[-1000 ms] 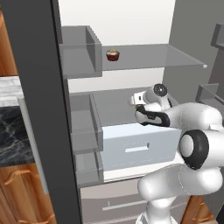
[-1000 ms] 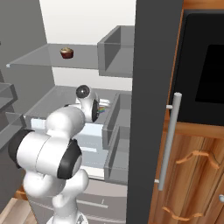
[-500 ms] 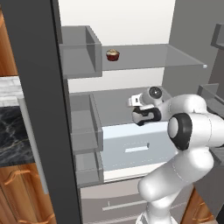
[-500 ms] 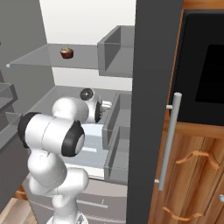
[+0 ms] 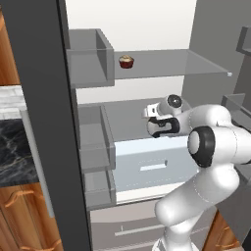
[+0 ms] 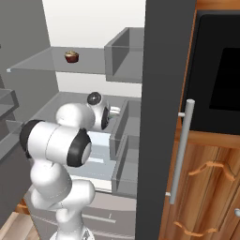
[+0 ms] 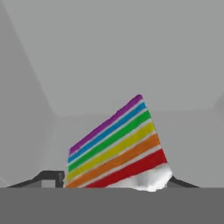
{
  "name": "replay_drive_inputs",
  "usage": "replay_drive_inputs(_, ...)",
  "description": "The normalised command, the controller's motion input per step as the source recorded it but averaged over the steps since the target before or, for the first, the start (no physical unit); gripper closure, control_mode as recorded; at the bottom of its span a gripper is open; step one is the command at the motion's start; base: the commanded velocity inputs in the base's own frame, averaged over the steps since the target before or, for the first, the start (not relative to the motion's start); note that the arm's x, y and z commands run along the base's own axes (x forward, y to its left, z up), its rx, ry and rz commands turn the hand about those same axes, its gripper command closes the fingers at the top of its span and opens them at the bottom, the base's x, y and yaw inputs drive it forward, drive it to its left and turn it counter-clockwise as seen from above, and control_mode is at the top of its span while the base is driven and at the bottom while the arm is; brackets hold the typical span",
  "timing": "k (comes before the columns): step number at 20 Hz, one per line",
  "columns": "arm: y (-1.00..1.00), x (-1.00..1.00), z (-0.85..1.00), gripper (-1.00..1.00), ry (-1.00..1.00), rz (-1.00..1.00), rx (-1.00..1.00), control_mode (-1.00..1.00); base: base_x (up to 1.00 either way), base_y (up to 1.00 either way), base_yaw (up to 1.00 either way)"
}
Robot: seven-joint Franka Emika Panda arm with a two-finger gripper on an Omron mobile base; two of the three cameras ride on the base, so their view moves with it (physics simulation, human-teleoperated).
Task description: Take the cupcake and cake from the fridge and place them on the empty tray on the dining counter.
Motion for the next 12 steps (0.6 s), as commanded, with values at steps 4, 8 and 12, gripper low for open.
replay_drive_inputs(4, 0.00, -0.91, 0.62, 1.00, -0.05, 0.10, -0.01, -1.00, 0.00, 0.00, 0.00)
replay_drive_inputs(8, 0.17, -0.98, 1.00, 1.00, -0.05, 0.10, -0.12, -1.00, 0.00, 0.00, 0.00)
replay_drive_inputs(12, 0.23, -1.00, 1.00, 1.00, 0.00, 0.00, -0.16, -1.00, 0.00, 0.00, 0.00)
